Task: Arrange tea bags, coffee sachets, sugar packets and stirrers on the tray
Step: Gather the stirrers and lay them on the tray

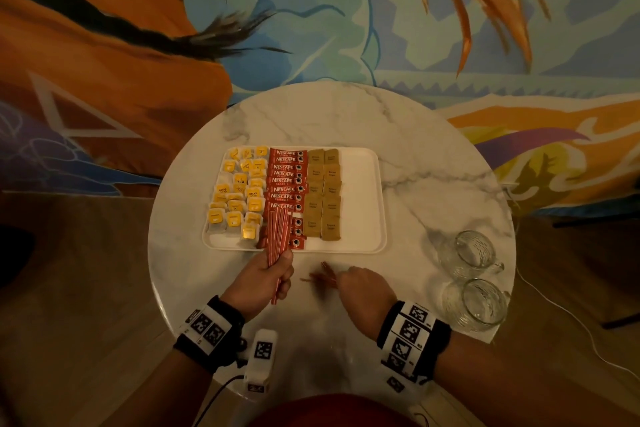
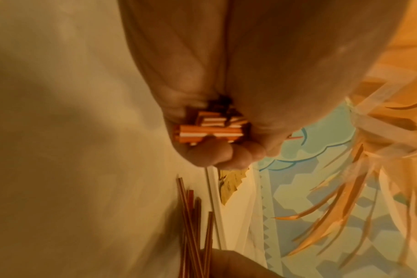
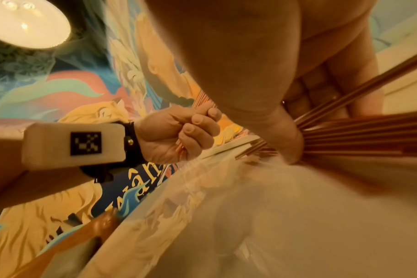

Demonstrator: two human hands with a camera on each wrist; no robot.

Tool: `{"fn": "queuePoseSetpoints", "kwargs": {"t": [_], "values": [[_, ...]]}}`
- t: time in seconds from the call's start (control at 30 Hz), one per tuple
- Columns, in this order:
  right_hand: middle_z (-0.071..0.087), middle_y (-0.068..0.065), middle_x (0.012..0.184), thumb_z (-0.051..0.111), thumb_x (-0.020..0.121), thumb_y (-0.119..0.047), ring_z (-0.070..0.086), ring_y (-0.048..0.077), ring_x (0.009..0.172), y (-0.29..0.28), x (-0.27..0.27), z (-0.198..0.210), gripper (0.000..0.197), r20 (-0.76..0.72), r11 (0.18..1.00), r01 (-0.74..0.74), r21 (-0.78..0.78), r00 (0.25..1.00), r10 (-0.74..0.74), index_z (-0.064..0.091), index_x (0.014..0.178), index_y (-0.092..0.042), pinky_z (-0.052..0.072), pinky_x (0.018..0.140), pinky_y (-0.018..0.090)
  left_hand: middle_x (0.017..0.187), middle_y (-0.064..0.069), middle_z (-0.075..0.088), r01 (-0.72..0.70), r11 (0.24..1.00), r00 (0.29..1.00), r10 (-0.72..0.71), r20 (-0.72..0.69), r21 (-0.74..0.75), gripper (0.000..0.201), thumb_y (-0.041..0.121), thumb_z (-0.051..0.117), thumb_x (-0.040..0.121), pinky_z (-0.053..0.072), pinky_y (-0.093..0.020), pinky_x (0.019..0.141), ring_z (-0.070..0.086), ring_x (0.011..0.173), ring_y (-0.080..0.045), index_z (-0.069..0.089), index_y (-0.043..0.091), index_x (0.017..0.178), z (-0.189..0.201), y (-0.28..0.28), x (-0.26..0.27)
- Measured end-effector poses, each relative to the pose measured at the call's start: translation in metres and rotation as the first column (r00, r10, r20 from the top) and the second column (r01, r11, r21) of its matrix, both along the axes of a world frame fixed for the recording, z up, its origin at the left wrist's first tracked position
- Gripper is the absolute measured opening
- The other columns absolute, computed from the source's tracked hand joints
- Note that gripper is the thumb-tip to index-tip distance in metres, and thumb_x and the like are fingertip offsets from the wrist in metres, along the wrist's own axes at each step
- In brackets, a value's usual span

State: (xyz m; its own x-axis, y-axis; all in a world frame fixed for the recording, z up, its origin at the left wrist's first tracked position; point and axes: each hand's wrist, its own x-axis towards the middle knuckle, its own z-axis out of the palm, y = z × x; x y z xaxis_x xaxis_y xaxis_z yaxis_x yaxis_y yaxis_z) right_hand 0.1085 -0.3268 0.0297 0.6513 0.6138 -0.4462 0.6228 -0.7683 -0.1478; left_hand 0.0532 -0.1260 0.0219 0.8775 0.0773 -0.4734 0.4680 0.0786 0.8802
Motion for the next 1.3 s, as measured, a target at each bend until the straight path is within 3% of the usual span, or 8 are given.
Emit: {"fn": "queuePoseSetpoints", "kwargs": {"t": [0.33,0.73,0.8,0.87,1.0,1.07,1.17,1.3], "values": [[0.059,0.015,0.117,0.035,0.103,-0.018,0.061,0.031,0.098,0.005,0.004,-0.015,0.026,0.069,0.994,-0.052,-0.099,0.996,0.059,0.052,0.120,-0.006,0.039,0.071,0.037,0.069,0.000,0.050,0.004,1.000,1.000,-0.004,-0.009,0.016,0.020,0.029,0.047,0.106,0.045,-0.030,0.056,0.049,0.058,-0.015,0.051,0.009,0.110,0.003,-0.006,0.007],[0.058,0.017,0.120,0.038,0.100,-0.005,0.059,0.034,0.107,0.001,0.008,-0.005,0.026,0.040,0.990,-0.070,-0.123,0.996,0.075,0.057,0.117,-0.004,0.047,0.080,0.041,0.067,0.001,0.049,-0.031,0.999,0.999,0.031,0.012,-0.013,0.022,0.029,0.046,0.106,0.045,-0.028,0.054,0.049,0.056,-0.014,0.048,0.013,0.121,-0.005,0.008,0.010],[0.061,0.017,0.107,0.048,0.096,-0.008,0.063,0.034,0.094,0.004,0.004,-0.007,0.018,0.098,0.988,-0.077,-0.136,0.991,0.091,0.062,0.107,-0.004,0.047,0.071,0.040,0.068,0.001,0.050,-0.030,1.000,1.000,0.030,0.008,-0.005,0.025,0.030,0.047,0.106,0.046,-0.029,0.055,0.049,0.057,-0.015,0.047,0.012,0.124,-0.008,0.008,0.008],[0.061,0.012,0.075,0.066,0.081,-0.017,0.061,0.028,0.060,0.005,0.002,-0.013,0.009,0.127,0.984,-0.059,-0.168,0.989,0.081,0.067,0.080,-0.009,0.046,0.050,0.035,0.068,0.001,0.050,-0.026,1.000,1.000,0.026,0.007,0.005,0.027,0.030,0.047,0.106,0.046,-0.030,0.056,0.050,0.057,-0.015,0.048,0.011,0.124,-0.009,0.008,0.007],[0.054,0.007,0.055,0.031,0.079,-0.021,0.049,0.022,0.038,-0.001,0.006,-0.041,0.038,0.154,0.994,-0.068,-0.086,0.985,0.080,0.065,0.064,-0.013,0.037,0.035,0.030,0.067,0.001,0.050,-0.023,1.000,1.000,0.023,0.010,0.004,0.029,0.032,0.047,0.106,0.046,-0.030,0.056,0.050,0.057,-0.015,0.049,0.011,0.126,-0.009,0.008,0.005],[0.057,0.008,0.059,0.025,0.081,-0.022,0.053,0.024,0.040,0.002,0.009,-0.026,0.044,0.090,0.996,-0.053,-0.065,0.994,0.059,0.067,0.071,-0.010,0.037,0.036,0.030,0.068,0.002,0.050,-0.034,0.999,0.999,0.034,0.010,-0.003,0.029,0.032,0.047,0.105,0.046,-0.029,0.055,0.050,0.057,-0.015,0.049,0.012,0.127,-0.008,0.009,0.004],[0.065,0.011,0.094,0.023,0.098,-0.023,0.062,0.027,0.070,0.000,0.019,-0.014,0.038,-0.035,0.998,0.007,0.064,0.999,-0.005,0.055,0.113,-0.007,0.037,0.057,0.033,0.068,0.001,0.047,-0.057,0.998,0.998,0.057,0.036,-0.005,0.026,0.029,0.046,0.106,0.044,-0.028,0.053,0.048,0.056,-0.015,0.050,0.009,0.123,-0.003,0.012,0.004],[0.056,0.002,0.087,0.038,0.101,-0.025,0.054,0.018,0.070,-0.008,0.039,-0.005,0.009,-0.361,0.967,0.179,0.182,0.927,-0.104,0.037,0.107,-0.019,0.040,0.062,0.033,0.067,0.000,0.044,-0.086,0.996,0.995,0.086,0.052,0.000,0.023,0.029,0.044,0.107,0.042,-0.028,0.052,0.046,0.055,-0.016,0.049,0.006,0.110,-0.003,0.014,0.005]]}}
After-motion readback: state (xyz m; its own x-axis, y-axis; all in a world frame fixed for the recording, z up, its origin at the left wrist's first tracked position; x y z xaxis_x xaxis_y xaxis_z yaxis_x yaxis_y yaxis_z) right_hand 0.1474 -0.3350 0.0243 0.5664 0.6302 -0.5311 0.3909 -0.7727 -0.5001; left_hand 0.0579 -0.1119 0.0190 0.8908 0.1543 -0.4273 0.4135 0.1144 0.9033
